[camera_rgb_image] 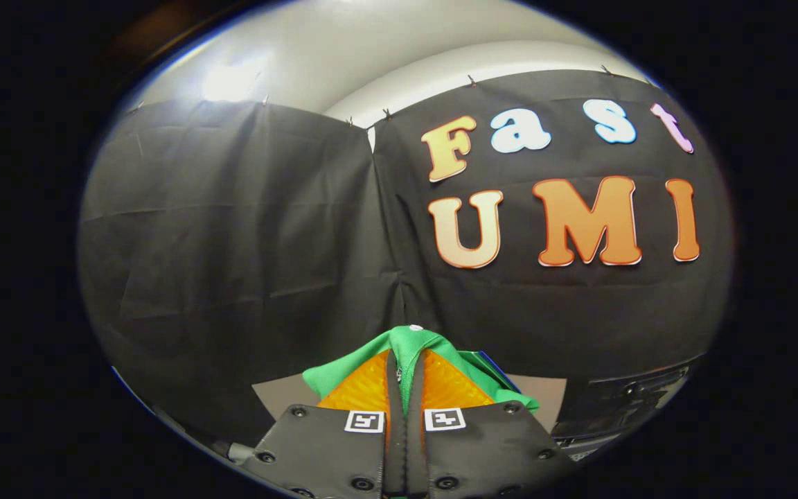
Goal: Put the clothes into the washing machine and then close the washing machine lid.
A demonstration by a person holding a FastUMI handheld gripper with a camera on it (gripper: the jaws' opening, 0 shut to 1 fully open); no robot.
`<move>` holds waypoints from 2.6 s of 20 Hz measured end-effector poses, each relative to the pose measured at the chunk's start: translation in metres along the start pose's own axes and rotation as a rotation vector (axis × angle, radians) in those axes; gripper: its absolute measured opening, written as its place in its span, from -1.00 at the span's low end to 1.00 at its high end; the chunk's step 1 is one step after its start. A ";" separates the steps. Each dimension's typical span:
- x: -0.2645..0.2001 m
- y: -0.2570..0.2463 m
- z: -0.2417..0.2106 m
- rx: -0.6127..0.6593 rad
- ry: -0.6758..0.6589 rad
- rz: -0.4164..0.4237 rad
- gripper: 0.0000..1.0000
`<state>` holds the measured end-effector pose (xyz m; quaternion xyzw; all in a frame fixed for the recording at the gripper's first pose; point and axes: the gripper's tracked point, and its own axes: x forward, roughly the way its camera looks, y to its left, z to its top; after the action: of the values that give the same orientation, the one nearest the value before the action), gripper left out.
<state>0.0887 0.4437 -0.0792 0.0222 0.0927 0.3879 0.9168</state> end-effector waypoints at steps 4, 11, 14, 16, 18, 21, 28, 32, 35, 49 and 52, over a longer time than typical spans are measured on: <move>-0.036 -0.044 0.035 0.005 -0.070 -0.056 -0.84; -0.105 -0.154 0.041 -0.018 -0.077 -0.235 -0.84; -0.136 -0.204 0.031 -0.031 -0.064 -0.329 -0.84; -0.150 -0.232 0.016 -0.031 -0.036 -0.377 -0.84; -0.157 -0.257 -0.002 -0.029 0.000 -0.416 -0.84; -0.159 -0.283 -0.039 -0.003 0.060 -0.432 -0.84; -0.154 -0.335 -0.153 0.116 0.220 -0.496 -0.84; -0.144 -0.360 -0.227 0.193 0.348 -0.514 -0.84; -0.143 -0.371 -0.288 0.256 0.456 -0.532 -0.84; -0.119 -0.392 -0.450 0.371 0.841 -0.555 -0.84; -0.120 -0.389 -0.477 0.434 0.933 -0.557 -0.83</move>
<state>0.1927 0.0711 -0.5734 0.0111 0.5662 0.0733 0.8209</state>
